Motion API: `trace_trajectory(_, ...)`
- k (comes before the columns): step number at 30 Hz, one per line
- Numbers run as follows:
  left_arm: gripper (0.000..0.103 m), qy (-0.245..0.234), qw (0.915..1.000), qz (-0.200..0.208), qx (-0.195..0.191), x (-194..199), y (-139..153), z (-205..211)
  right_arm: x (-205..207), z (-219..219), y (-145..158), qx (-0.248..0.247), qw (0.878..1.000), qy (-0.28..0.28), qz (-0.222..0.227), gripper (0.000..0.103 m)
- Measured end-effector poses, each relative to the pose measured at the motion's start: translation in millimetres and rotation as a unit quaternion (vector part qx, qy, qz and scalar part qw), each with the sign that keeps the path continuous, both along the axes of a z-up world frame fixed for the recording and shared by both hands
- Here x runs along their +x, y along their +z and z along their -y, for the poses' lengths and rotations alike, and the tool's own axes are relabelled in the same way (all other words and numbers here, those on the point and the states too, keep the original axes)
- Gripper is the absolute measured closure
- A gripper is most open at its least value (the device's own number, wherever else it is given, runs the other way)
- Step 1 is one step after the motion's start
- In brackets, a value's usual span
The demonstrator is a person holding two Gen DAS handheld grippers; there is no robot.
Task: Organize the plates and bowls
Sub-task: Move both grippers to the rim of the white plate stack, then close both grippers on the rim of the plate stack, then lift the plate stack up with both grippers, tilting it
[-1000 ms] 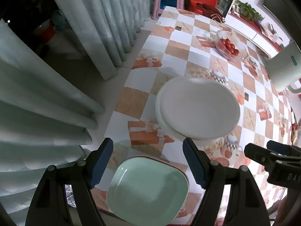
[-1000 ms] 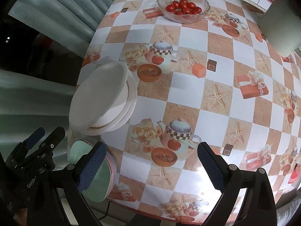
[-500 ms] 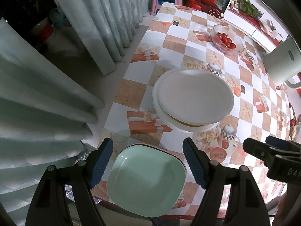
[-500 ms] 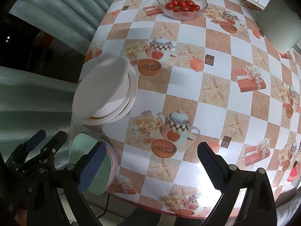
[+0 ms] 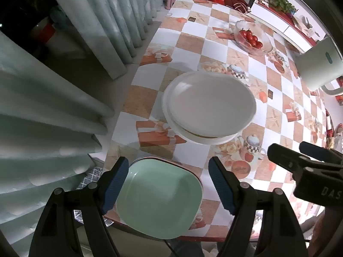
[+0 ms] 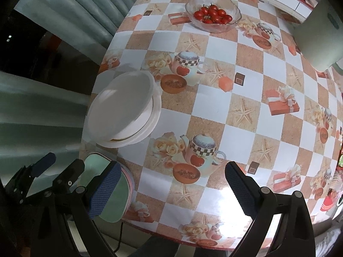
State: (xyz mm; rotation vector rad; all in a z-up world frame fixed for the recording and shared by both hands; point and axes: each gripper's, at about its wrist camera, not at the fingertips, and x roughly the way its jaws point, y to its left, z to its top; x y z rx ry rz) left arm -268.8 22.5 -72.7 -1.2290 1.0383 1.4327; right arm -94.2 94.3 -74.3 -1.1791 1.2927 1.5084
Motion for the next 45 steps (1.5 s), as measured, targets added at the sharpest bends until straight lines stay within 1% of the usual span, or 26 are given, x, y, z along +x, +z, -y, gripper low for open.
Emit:
trace_trajectory(3, 0.023, 0.01, 0.9999, 0.009, -0.001, -4, 1, -9, -2, -7, -1, 0.0, 1.0, -0.001, 0.0, 0.005)
trace_trajectory(7, 0.023, 0.026, 0.9995, -0.014, -0.006, -14, 0, -27, -5, -22, -5, 0.0, 1.0, -0.003, 0.001, 0.005)
trace_trajectory(10, 0.023, 0.036, 0.9992, -0.016, -0.006, -22, -4, -39, -9, -35, -10, -0.001, 1.0, -0.006, 0.001, 0.005)
trace_trajectory(15, 0.023, 0.031, 0.999, -0.018, -0.024, -28, -25, -61, -15, -53, -23, -0.008, 1.0, -0.011, 0.005, 0.005)
trace_trajectory(17, 0.023, 0.033, 0.9989, -0.021, -0.026, -29, -34, -65, -18, -56, -32, -0.015, 1.0, -0.009, 0.012, 0.005)
trace_trajectory(22, 0.023, 0.037, 0.9986, -0.027, -0.024, -29, -54, -66, -24, -52, -52, -0.019, 1.0, -0.002, 0.006, 0.005)
trace_trajectory(26, 0.023, 0.029, 0.9987, -0.033, -0.027, -28, -68, -66, -30, -47, -68, -0.027, 1.0, 0.005, 0.006, 0.005)
trace_trajectory(28, 0.023, 0.023, 0.999, -0.031, -0.024, -28, -73, -66, -32, -45, -71, -0.024, 1.0, 0.008, 0.004, 0.005)
trace_trajectory(31, 0.022, 0.013, 0.9989, -0.04, -0.02, -27, -78, -68, -32, -44, -71, -0.015, 1.0, 0.01, 0.006, 0.005)
trace_trajectory(34, 0.02, 0.015, 0.9987, -0.046, -0.015, -29, -77, -72, -30, -48, -68, -0.003, 1.0, 0.004, 0.003, 0.005)
trace_trajectory(37, 0.02, 0.005, 0.9985, -0.054, -0.007, -28, -75, -80, -30, -53, -71, -0.006, 1.0, 0.003, 0.003, 0.005)
trace_trajectory(41, 0.02, -0.01, 0.9982, -0.057, -0.018, -25, -86, -89, -39, -56, -85, -0.012, 1.0, 0.011, 0.007, 0.005)
trace_trajectory(45, 0.02, -0.008, 0.998, -0.056, -0.026, -30, -99, -91, -44, -60, -97, -0.017, 1.0, 0.014, 0.011, 0.005)
